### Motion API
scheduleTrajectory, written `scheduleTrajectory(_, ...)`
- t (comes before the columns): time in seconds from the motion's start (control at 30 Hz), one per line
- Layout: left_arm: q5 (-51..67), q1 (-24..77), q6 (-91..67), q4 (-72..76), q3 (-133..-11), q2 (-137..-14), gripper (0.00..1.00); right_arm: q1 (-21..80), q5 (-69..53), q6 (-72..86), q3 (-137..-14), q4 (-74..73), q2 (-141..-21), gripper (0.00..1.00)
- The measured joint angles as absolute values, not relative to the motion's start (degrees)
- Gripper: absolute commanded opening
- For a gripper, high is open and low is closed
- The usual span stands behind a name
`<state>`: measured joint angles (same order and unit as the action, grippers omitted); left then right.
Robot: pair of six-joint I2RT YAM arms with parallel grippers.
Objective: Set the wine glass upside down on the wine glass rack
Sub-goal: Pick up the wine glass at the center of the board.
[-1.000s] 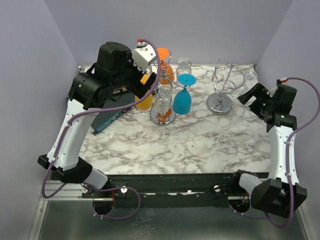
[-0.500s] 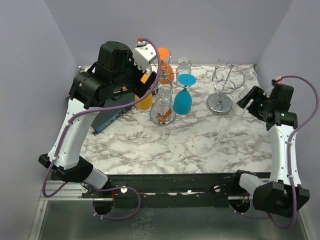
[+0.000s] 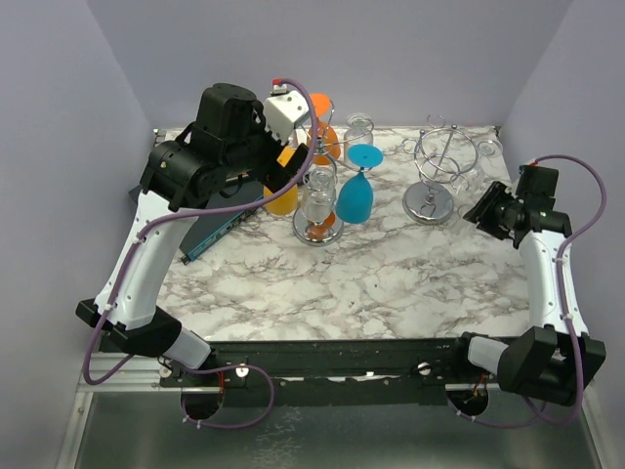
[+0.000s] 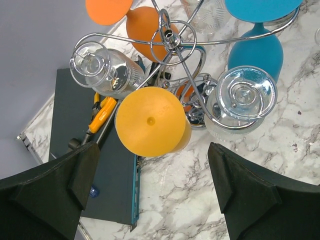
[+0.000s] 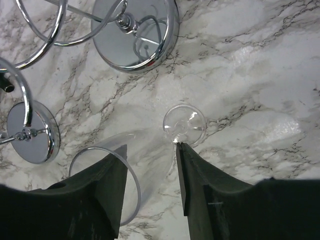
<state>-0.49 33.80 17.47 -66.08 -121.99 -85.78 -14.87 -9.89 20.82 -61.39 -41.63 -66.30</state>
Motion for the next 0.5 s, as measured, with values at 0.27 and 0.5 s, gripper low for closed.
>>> scheduleTrajectory(0.27,1.3,33.8,16.7,-65.8,-122.0,-85.7,0.99,-14.6,-10.4,20.4,-60.7,-40.6,-68.6,0.33)
scheduleTrajectory(0.5,3.0,33.8,16.4,-65.7,-122.0,-85.7,0.99,-14.0,-9.7,18.9,-60.6,-41.0,-67.9,0.00)
